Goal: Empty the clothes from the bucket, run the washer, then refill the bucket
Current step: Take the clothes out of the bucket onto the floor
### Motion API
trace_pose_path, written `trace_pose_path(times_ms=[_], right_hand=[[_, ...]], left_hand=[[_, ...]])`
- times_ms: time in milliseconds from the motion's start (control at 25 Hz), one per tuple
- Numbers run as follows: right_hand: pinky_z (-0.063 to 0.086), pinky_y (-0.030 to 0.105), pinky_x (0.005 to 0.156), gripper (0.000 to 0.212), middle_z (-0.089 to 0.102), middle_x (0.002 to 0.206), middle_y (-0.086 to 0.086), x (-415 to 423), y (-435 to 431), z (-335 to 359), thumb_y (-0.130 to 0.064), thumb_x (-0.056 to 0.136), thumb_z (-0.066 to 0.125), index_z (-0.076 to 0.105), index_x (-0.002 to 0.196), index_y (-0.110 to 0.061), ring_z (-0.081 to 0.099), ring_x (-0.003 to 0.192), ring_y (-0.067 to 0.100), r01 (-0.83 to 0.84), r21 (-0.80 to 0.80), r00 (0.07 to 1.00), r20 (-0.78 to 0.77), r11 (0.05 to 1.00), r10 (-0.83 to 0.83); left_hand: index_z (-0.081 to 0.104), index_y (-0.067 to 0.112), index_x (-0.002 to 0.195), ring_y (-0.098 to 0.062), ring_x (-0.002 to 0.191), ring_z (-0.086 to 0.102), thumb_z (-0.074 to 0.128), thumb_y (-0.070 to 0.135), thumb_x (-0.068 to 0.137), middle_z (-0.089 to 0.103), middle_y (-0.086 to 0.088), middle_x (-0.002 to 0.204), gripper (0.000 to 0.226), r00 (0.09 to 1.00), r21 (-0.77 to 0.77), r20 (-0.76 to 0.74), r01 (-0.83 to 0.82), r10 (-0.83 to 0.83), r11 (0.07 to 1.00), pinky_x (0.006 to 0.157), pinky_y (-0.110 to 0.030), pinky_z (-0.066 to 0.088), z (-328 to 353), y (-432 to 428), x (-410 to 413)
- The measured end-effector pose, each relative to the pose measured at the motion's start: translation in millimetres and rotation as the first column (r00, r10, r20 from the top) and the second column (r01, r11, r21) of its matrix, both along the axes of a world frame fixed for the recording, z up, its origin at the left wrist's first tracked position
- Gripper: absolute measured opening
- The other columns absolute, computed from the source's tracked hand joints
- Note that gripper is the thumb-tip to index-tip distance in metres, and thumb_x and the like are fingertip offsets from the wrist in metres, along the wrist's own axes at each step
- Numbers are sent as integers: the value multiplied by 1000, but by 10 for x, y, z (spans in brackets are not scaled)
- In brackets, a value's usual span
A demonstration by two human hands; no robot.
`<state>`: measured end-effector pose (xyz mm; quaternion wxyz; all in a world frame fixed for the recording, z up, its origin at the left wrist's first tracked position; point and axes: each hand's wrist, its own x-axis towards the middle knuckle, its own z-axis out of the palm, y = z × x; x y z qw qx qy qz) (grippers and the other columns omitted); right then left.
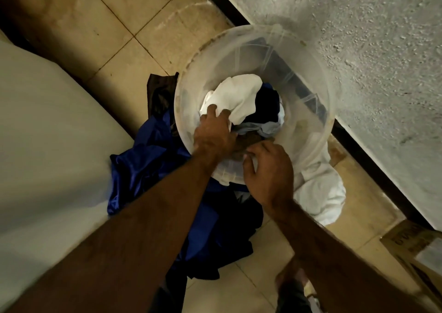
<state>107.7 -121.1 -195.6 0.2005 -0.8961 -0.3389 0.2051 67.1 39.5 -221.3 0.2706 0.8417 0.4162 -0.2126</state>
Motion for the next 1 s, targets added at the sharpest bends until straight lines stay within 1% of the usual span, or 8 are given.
trace_pose_path(times_ms=[120,200,320,440,560,720,800,1000], right_hand=[[51,35,81,17,66,102,4,157,141,-159,-27,92,61,70,101,-15,60,96,21,30,26,999,-41,999,-29],[51,35,83,18,65,103,4,208,159,-218,-29,93,60,69,101,-16,60,98,21,21,46,998,-62,999,-18],[49,30,83,19,65,107,1,232,123,-220,-30,93,62,70,106,-17,59,100,17,-22,79,993,-117,997,31],[45,24,80,19,66,109,0,252,131,-187,-29,92,64,70,108,-19,61,101,18,79,72,980,-186,994,-64],[52,31,80,22,68,107,1,219,178,-9,-31,91,62,70,109,-19,64,98,20,149,86,973,-191,985,-130],[52,39,87,27,69,102,4,343,44,-56,-35,91,58,71,105,-16,63,96,22,56,21,995,76,998,-58],[49,43,91,29,68,106,6,340,-65,-154,-37,94,55,69,107,-15,62,101,26,-24,-45,986,163,999,31],[49,41,91,35,67,111,3,251,-55,-216,-43,93,53,68,111,-18,60,106,24,-39,-73,981,189,997,53]], left_hand=[[14,26,156,-40,132,42,68,41,87,24,-12,158,89,991,39,-72,-107,110,994,101,-53,46,-287,142,181],[3,26,158,-38,126,52,70,39,87,41,-15,148,99,979,38,-94,-180,183,983,98,-50,48,-425,200,283],[52,21,138,-31,118,59,64,33,90,61,-9,130,51,983,68,-117,-136,143,988,96,-41,49,-486,206,367],[70,19,114,-31,114,59,58,31,91,61,-8,124,28,997,74,-57,-57,61,996,96,-42,52,-362,15,318],[70,27,111,-31,126,48,64,39,89,44,-7,142,26,1000,2,-15,-4,4,1000,102,-46,48,-193,-135,234],[61,41,130,-32,151,9,65,48,89,-5,-3,167,42,972,-107,-197,111,-130,988,118,-52,27,-321,-131,170],[56,39,137,-34,151,6,63,47,90,-9,-2,167,47,960,-121,-206,169,-192,978,120,-54,24,-490,-97,203],[52,11,140,-30,135,45,57,44,94,52,-10,146,56,995,-5,-41,96,-96,995,113,-43,37,-710,-42,274]])
